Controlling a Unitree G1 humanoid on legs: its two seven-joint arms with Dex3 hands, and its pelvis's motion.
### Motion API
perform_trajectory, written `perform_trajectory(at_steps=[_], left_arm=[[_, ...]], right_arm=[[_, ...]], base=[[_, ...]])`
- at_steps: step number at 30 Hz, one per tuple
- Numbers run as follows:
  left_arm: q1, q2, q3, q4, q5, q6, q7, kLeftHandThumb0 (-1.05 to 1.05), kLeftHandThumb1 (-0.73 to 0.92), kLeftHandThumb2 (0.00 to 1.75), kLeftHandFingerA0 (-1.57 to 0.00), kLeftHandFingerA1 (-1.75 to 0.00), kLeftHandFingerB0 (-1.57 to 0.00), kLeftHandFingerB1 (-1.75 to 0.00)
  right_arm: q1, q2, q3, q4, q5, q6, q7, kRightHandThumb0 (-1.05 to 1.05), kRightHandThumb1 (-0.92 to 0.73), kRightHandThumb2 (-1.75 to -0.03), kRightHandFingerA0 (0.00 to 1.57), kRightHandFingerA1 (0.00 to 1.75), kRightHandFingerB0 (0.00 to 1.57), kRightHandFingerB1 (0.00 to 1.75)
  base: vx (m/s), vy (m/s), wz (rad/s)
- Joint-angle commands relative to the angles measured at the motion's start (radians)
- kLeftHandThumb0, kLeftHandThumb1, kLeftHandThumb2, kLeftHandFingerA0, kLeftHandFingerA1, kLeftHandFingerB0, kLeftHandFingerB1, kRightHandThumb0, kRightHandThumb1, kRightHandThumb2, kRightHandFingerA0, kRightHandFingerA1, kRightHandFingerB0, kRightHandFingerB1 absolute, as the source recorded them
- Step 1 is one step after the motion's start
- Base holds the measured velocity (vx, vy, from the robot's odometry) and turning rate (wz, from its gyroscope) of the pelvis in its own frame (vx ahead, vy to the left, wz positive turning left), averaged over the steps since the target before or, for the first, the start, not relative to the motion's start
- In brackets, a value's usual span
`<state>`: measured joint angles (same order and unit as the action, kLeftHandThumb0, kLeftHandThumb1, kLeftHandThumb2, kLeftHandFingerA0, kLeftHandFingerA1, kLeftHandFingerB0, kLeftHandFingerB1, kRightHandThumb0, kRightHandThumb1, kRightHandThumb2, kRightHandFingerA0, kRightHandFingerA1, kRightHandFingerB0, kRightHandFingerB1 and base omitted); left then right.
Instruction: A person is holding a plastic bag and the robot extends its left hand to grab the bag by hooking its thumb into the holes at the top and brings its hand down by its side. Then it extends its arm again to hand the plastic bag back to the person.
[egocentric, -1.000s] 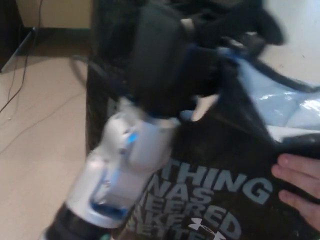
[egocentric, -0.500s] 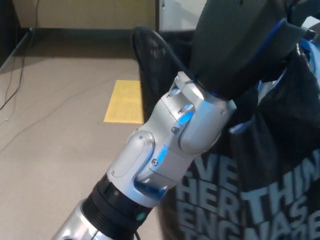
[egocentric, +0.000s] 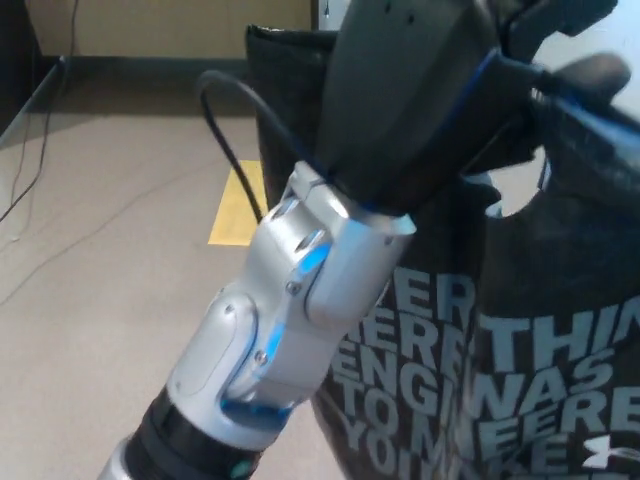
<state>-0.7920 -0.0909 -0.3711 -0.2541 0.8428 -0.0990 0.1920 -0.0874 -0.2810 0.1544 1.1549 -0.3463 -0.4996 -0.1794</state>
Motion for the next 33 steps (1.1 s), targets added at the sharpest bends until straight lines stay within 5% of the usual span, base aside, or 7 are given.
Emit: perform_trajectory(at_steps=[1, 2, 3, 4, 6, 33], left_arm=[[0.039, 0.01, -0.006, -0.063, 0.054, 0.139, -0.158, -0.34, 0.25, 0.85, -0.02, -0.5, 0.0, -0.48], [0.043, 0.011, -0.008, -0.081, 0.055, 0.171, -0.209, -0.34, 0.25, 0.85, -0.02, -0.5, 0.0, -0.48], [0.044, 0.012, -0.009, -0.1, 0.061, 0.209, -0.267, -0.66, 0.39, 0.76, -0.05, -0.29, -0.06, -0.24], [0.044, 0.016, -0.009, -0.111, 0.063, 0.225, -0.299, -0.74, 0.35, 0.67, 0.0, -0.23, 0.0, -0.21], [0.044, 0.038, -0.001, -0.135, 0.042, 0.251, -0.377, -0.68, 0.39, 0.81, 0.0, -0.05, 0.0, -0.03], [0.1, 0.327, -0.015, -0.208, 0.015, 0.252, -0.682, -0.71, 0.39, 0.84, 0.0, 0.0, 0.0, -0.03]], right_arm=[[0.01, -0.009, 0.003, 0.001, 0.0, 0.009, -0.016, -0.31, -0.68, -0.6, 0.82, 0.66, 0.65, 0.45], [0.009, -0.009, 0.002, 0.0, 0.002, 0.014, -0.016, -0.31, -0.68, -0.6, 0.82, 0.66, 0.65, 0.45], [0.007, -0.009, 0.0, 0.0, 0.005, 0.017, -0.011, -0.3, -0.68, -0.6, 0.81, 0.68, 0.65, 0.45], [0.007, -0.009, -0.002, -0.001, 0.007, 0.016, -0.007, -0.3, -0.68, -0.6, 0.81, 0.7, 0.65, 0.45], [0.009, -0.013, 0.003, -0.005, 0.0, 0.001, -0.015, -0.31, -0.68, -0.6, 0.82, 0.65, 0.64, 0.45], [0.03, -0.016, -0.002, -0.006, 0.007, -0.003, -0.005, -0.29, -0.68, -0.61, 0.8, 0.63, 0.64, 0.45]], base=[[0.0, 0.0, 0.0], [0.0, 0.0, 0.0], [0.0, 0.0, 0.0], [0.0, 0.0, 0.0], [0.0, 0.0, 0.0], [0.0, 0.0, 0.0]])
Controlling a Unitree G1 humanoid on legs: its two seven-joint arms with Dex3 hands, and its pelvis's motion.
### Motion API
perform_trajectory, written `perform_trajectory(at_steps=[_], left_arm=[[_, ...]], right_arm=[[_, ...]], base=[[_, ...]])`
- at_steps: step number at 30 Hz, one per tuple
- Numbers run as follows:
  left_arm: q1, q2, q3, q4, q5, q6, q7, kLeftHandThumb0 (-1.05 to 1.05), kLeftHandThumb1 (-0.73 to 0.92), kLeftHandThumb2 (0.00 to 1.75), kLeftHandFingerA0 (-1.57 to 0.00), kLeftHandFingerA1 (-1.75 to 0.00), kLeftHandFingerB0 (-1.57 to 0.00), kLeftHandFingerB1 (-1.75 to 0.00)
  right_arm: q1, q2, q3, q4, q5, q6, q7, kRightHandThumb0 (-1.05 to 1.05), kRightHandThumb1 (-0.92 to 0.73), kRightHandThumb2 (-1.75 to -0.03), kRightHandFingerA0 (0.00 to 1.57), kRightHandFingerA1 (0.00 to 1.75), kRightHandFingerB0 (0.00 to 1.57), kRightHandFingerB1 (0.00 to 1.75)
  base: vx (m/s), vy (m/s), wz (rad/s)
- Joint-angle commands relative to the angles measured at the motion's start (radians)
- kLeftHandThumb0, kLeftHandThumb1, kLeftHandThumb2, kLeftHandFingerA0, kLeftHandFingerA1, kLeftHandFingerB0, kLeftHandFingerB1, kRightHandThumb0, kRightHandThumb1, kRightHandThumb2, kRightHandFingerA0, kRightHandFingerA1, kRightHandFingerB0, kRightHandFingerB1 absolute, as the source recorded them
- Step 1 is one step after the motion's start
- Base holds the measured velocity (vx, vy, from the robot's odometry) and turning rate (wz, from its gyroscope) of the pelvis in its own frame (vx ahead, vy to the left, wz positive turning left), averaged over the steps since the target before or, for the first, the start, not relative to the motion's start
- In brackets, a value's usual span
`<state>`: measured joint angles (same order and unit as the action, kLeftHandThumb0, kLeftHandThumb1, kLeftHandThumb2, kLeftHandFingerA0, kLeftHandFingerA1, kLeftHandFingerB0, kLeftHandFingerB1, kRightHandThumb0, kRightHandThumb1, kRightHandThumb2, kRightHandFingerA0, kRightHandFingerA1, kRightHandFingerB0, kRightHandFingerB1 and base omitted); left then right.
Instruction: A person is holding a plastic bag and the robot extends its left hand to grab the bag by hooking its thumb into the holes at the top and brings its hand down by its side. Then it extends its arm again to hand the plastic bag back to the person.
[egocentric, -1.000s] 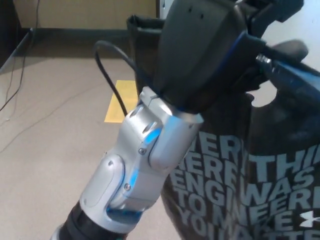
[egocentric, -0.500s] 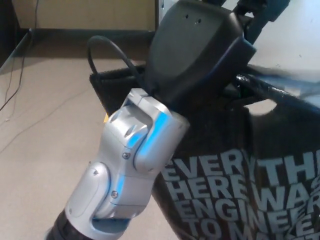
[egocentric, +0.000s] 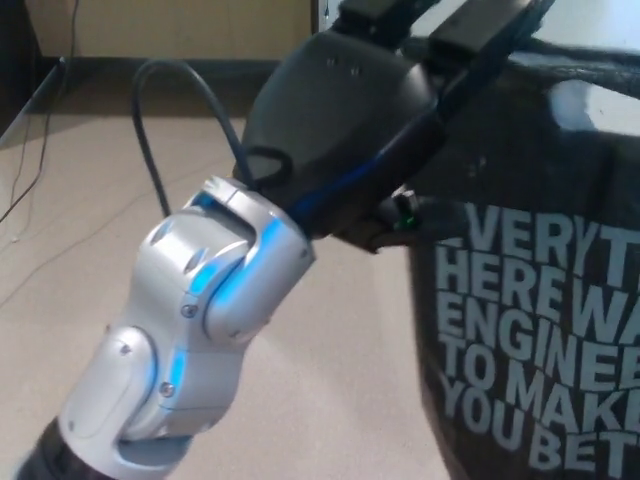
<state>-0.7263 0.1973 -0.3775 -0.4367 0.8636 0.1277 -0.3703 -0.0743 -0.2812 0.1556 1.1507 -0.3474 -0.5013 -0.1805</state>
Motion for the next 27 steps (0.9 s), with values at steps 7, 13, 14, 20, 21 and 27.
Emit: perform_trajectory(at_steps=[7, 13, 14, 20, 21, 27], left_arm=[[0.116, 0.068, 0.057, -0.087, -0.042, 0.024, -0.107, -0.73, 0.41, 0.83, 0.0, 0.0, 0.0, -0.02], [0.34, 0.14, 0.188, -0.135, -0.126, -0.071, -0.018, -0.82, 0.45, 0.6, 0.0, -0.19, 0.0, -0.04], [0.378, 0.147, 0.208, -0.129, -0.141, -0.092, 0.003, -0.75, 0.36, 0.74, 0.0, -0.14, 0.0, -0.02], [0.672, 0.163, 0.333, -0.085, -0.177, -0.197, 0.155, -0.73, 0.44, 0.54, -0.06, -0.32, 0.0, -0.18], [0.723, 0.152, 0.364, -0.04, -0.222, -0.252, 0.209, -0.58, 0.38, 0.79, 0.0, -0.39, -0.08, -0.16], [0.929, 0.136, 0.452, 0.171, -0.304, -0.419, 0.349, -0.51, 0.34, 0.75, -0.03, -0.43, 0.0, -0.21]], right_arm=[[0.019, -0.024, -0.001, -0.008, 0.005, 0.002, 0.003, -0.31, -0.69, -0.61, 0.8, 0.57, 0.65, 0.45], [0.027, -0.02, 0.004, -0.005, 0.001, 0.009, 0.001, -0.31, -0.69, -0.61, 0.81, 0.57, 0.63, 0.44], [0.03, -0.021, 0.004, -0.006, 0.001, 0.007, 0.001, -0.31, -0.69, -0.61, 0.81, 0.57, 0.64, 0.45], [0.038, -0.022, 0.015, -0.009, -0.008, -0.002, -0.015, -0.3, -0.68, -0.6, 0.83, 0.7, 0.65, 0.45], [0.035, -0.02, 0.012, -0.005, -0.004, -0.007, -0.016, -0.29, -0.67, -0.6, 0.83, 0.68, 0.65, 0.46], [0.046, -0.036, 0.005, -0.014, 0.006, -0.005, -0.006, -0.29, -0.68, -0.6, 0.83, 0.7, 0.64, 0.45]], base=[[0.0, 0.0, 0.0], [0.0, 0.0, 0.0], [0.0, 0.0, 0.0], [0.0, 0.0, 0.0], [0.0, 0.0, 0.0], [0.0, 0.0, 0.0]])
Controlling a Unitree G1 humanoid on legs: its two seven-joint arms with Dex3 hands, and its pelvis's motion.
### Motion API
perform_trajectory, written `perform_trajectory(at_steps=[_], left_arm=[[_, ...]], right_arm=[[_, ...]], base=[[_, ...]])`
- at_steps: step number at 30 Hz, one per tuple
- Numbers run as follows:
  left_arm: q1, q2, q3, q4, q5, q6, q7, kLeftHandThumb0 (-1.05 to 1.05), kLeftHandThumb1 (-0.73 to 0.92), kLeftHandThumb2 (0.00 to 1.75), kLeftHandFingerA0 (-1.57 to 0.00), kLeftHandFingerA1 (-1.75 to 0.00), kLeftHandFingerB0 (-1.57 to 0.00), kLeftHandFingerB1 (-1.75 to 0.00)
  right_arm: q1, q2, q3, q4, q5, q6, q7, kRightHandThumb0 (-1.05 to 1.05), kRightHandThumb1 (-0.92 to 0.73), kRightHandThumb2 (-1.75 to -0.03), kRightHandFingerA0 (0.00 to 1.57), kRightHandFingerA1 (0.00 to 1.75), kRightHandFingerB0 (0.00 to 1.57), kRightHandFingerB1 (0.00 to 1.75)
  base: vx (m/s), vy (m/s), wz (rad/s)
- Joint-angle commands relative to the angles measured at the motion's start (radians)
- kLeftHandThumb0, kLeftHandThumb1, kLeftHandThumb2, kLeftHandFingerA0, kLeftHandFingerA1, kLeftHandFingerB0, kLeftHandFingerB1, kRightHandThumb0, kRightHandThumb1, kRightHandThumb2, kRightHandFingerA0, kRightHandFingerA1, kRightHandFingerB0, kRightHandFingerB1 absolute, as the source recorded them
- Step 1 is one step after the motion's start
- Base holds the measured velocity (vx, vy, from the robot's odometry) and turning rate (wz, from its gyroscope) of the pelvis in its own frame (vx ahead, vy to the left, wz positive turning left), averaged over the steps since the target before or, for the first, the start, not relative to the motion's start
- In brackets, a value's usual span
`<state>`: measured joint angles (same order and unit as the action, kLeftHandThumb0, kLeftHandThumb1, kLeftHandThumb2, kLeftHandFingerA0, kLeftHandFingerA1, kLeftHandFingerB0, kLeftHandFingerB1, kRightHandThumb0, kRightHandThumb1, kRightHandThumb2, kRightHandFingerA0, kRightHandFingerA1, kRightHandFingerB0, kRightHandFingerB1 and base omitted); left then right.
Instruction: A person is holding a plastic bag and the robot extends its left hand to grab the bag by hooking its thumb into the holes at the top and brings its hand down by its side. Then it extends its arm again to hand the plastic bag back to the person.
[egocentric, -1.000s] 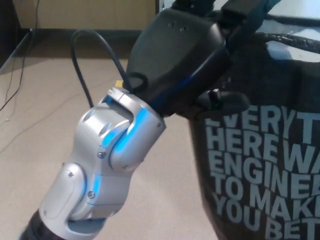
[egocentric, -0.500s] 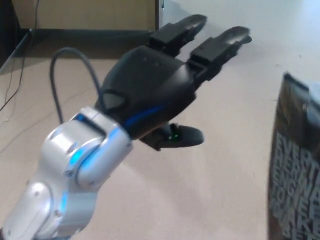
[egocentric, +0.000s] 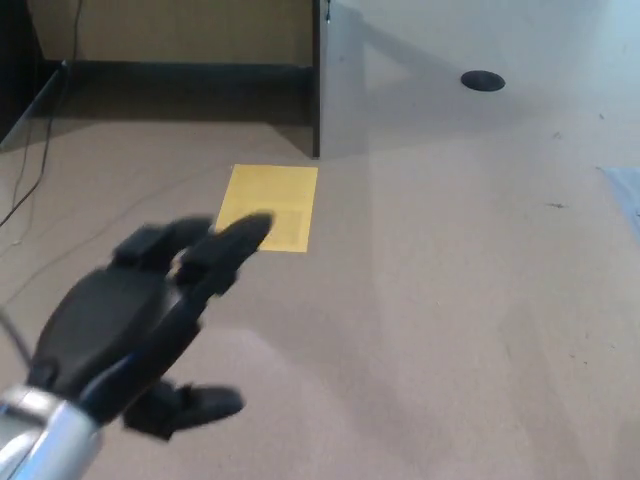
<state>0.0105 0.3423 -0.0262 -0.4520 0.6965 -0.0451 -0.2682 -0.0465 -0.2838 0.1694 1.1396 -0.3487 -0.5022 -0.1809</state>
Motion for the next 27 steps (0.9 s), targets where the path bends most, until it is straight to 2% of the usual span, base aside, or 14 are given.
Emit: perform_trajectory(at_steps=[1, 7, 8, 9, 10, 13, 14, 16, 18, 19, 20, 23, 24, 27], left_arm=[[0.244, -0.012, 0.113, 0.231, -0.133, -0.275, 0.282, -0.51, 0.34, 0.75, -0.05, -0.44, 0.0, -0.22], [0.312, -0.009, 0.168, 0.532, -0.168, -0.399, 0.395, -0.58, 0.36, 0.69, -0.09, -0.42, -0.05, -0.22], [0.322, -0.008, 0.173, 0.58, -0.176, -0.407, 0.399, -0.62, 0.36, 0.62, -0.1, -0.4, -0.07, -0.2], [0.328, -0.009, 0.169, 0.621, -0.166, -0.413, 0.417, -0.62, 0.36, 0.67, -0.07, -0.4, -0.06, -0.22], [0.331, -0.013, 0.169, 0.67, -0.167, -0.429, 0.435, -0.63, 0.36, 0.64, -0.08, -0.39, -0.07, -0.23], [0.323, -0.002, 0.173, 0.803, -0.184, -0.485, 0.455, -0.63, 0.43, 0.71, -0.08, -0.39, -0.13, -0.16], [0.331, 0.002, 0.173, 0.828, -0.182, -0.49, 0.46, -0.57, 0.38, 0.73, -0.02, -0.4, -0.11, -0.21], [0.306, 0.015, 0.17, 0.943, -0.186, -0.521, 0.474, -0.56, 0.37, 0.69, -0.06, -0.4, -0.09, -0.2], [0.301, 0.021, 0.168, 0.998, -0.19, -0.536, 0.478, -0.54, 0.44, 0.53, -0.1, -0.34, -0.06, -0.23], [0.305, 0.03, 0.166, 1.027, -0.186, -0.552, 0.487, -0.55, 0.37, 0.73, -0.01, -0.4, -0.09, -0.2], [0.295, 0.036, 0.164, 1.067, -0.18, -0.566, 0.506, -0.63, 0.43, 0.71, -0.07, -0.4, -0.13, -0.15], [0.289, 0.046, 0.154, 1.153, -0.168, -0.593, 0.553, -0.56, 0.37, 0.71, -0.07, -0.42, -0.04, -0.22], [0.292, 0.049, 0.148, 1.195, -0.159, -0.611, 0.587, -0.51, 0.43, 0.54, -0.13, -0.34, -0.08, -0.22], [0.284, 0.052, 0.136, 1.266, -0.152, -0.644, 0.635, -0.52, 0.37, 0.64, -0.1, -0.4, -0.07, -0.22]], right_arm=[[0.024, -0.034, -0.01, -0.002, 0.009, 0.006, -0.001, -0.3, -0.68, -0.6, 0.81, 0.67, 0.64, 0.44], [-0.015, -0.024, -0.008, 0.01, 0.008, 0.025, 0.001, -0.3, -0.68, -0.6, 0.84, 0.63, 0.64, 0.45], [-0.01, -0.02, -0.01, 0.006, 0.009, 0.02, -0.005, -0.34, -0.57, -0.88, 0.83, 0.82, 0.57, 0.59], [0.0, -0.02, -0.016, 0.0, 0.016, 0.013, -0.006, -0.33, -0.56, -0.88, 0.82, 0.83, 0.58, 0.6], [0.005, -0.024, -0.019, 0.0, 0.019, 0.008, -0.004, -0.32, -0.66, -0.61, 0.82, 0.75, 0.62, 0.45], [0.005, -0.026, -0.02, 0.001, 0.02, 0.007, 0.0, -0.3, -0.68, -0.6, 0.82, 0.73, 0.65, 0.45], [0.007, -0.025, -0.017, 0.003, 0.016, 0.011, 0.0, -0.33, -0.56, -0.89, 0.82, 0.84, 0.59, 0.61], [-0.007, -0.022, -0.023, 0.01, 0.024, 0.026, 0.011, -0.34, -0.57, -0.89, 0.82, 0.84, 0.58, 0.6], [-0.011, -0.025, -0.023, 0.018, 0.022, 0.027, 0.011, -0.36, -0.57, -0.89, 0.81, 0.83, 0.58, 0.59], [-0.009, -0.023, -0.021, 0.018, 0.017, 0.029, 0.005, -0.36, -0.57, -0.89, 0.8, 0.83, 0.59, 0.6], [-0.012, -0.022, -0.025, 0.016, 0.023, 0.028, 0.011, -0.33, -0.66, -0.61, 0.82, 0.78, 0.63, 0.45], [-0.012, -0.023, -0.027, 0.013, 0.024, 0.029, 0.013, -0.3, -0.68, -0.6, 0.81, 0.74, 0.65, 0.45], [-0.009, -0.022, -0.028, 0.017, 0.024, 0.027, 0.012, -0.3, -0.68, -0.6, 0.81, 0.68, 0.65, 0.45], [-0.003, -0.023, -0.038, 0.03, 0.032, 0.018, 0.017, -0.32, -0.67, -0.6, 0.8, 0.6, 0.65, 0.46]], base=[[0.0, 0.0, 0.0], [0.0, 0.0, 0.0], [0.0, 0.0, 0.0], [0.0, 0.0, 0.0], [0.0, 0.0, 0.0], [0.0, 0.0, 0.0], [0.0, 0.0, 0.0], [0.0, 0.0, 0.0], [0.0, 0.0, 0.0], [0.0, 0.0, 0.0], [0.0, 0.0, 0.0], [0.0, 0.0, 0.0], [0.0, 0.0, 0.0], [0.0, 0.0, 0.0]])
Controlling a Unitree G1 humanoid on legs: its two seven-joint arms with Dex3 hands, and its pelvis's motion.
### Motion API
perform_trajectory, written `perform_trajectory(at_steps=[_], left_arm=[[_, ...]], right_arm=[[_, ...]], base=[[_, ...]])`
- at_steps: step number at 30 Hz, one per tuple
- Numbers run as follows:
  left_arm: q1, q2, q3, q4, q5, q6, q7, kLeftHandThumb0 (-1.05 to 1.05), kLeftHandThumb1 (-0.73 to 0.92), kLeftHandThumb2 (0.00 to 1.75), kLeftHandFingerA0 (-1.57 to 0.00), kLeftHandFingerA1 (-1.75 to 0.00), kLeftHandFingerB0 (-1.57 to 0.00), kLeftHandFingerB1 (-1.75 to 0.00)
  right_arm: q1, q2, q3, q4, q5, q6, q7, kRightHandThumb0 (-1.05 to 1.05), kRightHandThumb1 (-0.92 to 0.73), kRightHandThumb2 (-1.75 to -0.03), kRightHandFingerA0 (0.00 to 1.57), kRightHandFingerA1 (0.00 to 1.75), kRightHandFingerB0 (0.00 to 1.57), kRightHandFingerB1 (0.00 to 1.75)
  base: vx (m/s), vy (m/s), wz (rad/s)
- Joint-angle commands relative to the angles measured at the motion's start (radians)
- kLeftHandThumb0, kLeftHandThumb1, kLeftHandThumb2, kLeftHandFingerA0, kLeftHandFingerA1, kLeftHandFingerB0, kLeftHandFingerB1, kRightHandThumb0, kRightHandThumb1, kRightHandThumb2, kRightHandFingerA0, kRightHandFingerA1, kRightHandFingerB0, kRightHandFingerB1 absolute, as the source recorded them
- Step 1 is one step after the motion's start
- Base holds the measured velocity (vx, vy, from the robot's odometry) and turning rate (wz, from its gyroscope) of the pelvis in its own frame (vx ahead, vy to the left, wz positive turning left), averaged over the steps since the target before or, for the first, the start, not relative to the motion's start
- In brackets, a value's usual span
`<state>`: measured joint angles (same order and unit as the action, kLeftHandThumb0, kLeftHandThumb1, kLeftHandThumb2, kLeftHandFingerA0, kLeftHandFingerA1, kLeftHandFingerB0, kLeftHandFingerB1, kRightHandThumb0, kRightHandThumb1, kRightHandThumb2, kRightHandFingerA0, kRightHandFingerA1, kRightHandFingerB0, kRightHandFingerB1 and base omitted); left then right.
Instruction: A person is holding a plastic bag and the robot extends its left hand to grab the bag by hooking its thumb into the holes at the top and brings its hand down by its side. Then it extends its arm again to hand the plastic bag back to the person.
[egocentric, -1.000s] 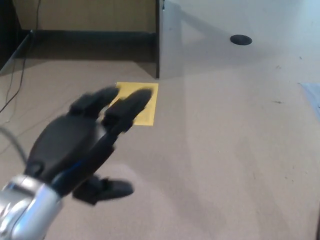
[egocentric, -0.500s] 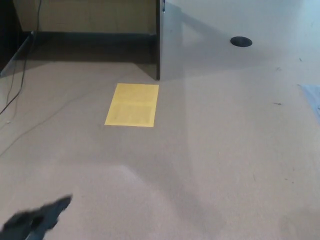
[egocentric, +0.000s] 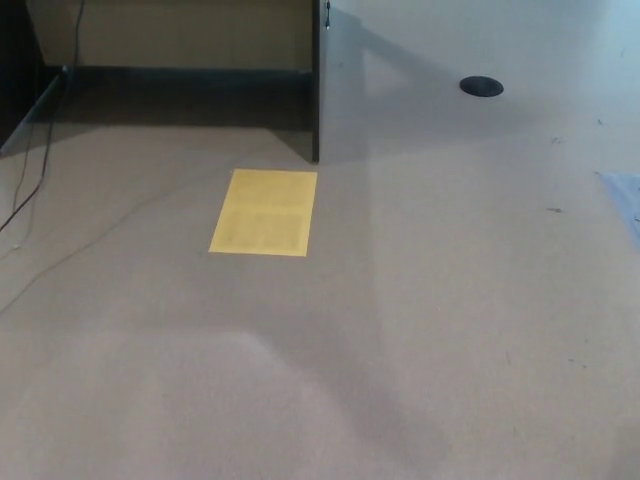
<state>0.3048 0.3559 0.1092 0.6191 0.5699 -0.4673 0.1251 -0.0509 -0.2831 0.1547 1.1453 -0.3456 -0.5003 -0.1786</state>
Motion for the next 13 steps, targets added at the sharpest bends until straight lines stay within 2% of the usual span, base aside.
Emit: perform_trajectory(at_steps=[1, 4, 7, 8, 9, 10, 11, 13], left_arm=[[-0.029, 0.038, -0.003, 0.223, -0.022, -0.23, 0.264, -0.28, 0.26, 0.82, -0.01, -0.5, 0.0, -0.49], [-0.084, 0.031, -0.006, 0.289, -0.029, -0.235, 0.294, -0.28, 0.27, 0.83, 0.0, -0.49, 0.0, -0.49], [-0.127, 0.043, -0.004, 0.331, -0.052, -0.255, 0.278, -0.26, 0.28, 0.83, 0.0, -0.5, 0.0, -0.49], [-0.134, 0.047, -0.006, 0.343, -0.055, -0.265, 0.277, -0.49, 0.35, 0.62, -0.1, -0.39, -0.06, -0.25], [-0.143, 0.054, -0.008, 0.358, -0.057, -0.277, 0.281, -0.5, 0.36, 0.62, -0.1, -0.38, -0.08, -0.28], [-0.151, 0.06, -0.007, 0.367, -0.061, -0.285, 0.283, -0.5, 0.36, 0.62, -0.1, -0.38, -0.08, -0.28], [-0.145, 0.059, -0.008, 0.382, -0.074, -0.302, 0.273, -0.26, 0.28, 0.83, -0.01, -0.5, 0.0, -0.48], [-0.143, 0.057, -0.011, 0.402, -0.088, -0.319, 0.264, -0.26, 0.29, 0.83, -0.01, -0.5, 0.0, -0.48]], right_arm=[[-0.009, -0.026, -0.027, 0.028, 0.032, 0.021, 0.018, -0.31, -0.68, -0.61, 0.79, 0.56, 0.63, 0.44], [-0.035, -0.031, -0.048, 0.03, 0.046, 0.03, 0.016, -0.3, -0.66, -0.6, 0.82, 0.62, 0.66, 0.46], [-0.049, -0.028, -0.054, 0.037, 0.043, 0.021, 0.009, -0.3, -0.67, -0.6, 0.8, 0.57, 0.66, 0.46], [-0.051, -0.029, -0.056, 0.038, 0.043, 0.015, 0.011, -0.31, -0.66, -0.6, 0.81, 0.56, 0.67, 0.47], [-0.056, -0.024, -0.055, 0.039, 0.039, 0.019, 0.008, -0.32, -0.66, -0.6, 0.83, 0.7, 0.68, 0.46], [-0.065, -0.016, -0.052, 0.039, 0.034, 0.03, 0.001, -0.32, -0.66, -0.6, 0.83, 0.7, 0.68, 0.46], [-0.056, -0.015, -0.055, 0.041, 0.038, 0.037, 0.009, -0.33, -0.66, -0.6, 0.83, 0.68, 0.67, 0.45], [-0.048, -0.018, -0.055, 0.043, 0.039, 0.03, 0.015, -0.32, -0.67, -0.6, 0.78, 0.54, 0.66, 0.45]], base=[[0.0, 0.0, 0.0], [0.0, 0.0, 0.0], [0.0, 0.0, 0.0], [0.0, 0.0, 0.0], [0.0, 0.0, 0.0], [0.0, 0.0, 0.0], [0.0, 0.0, 0.0], [0.0, 0.0, 0.0]])
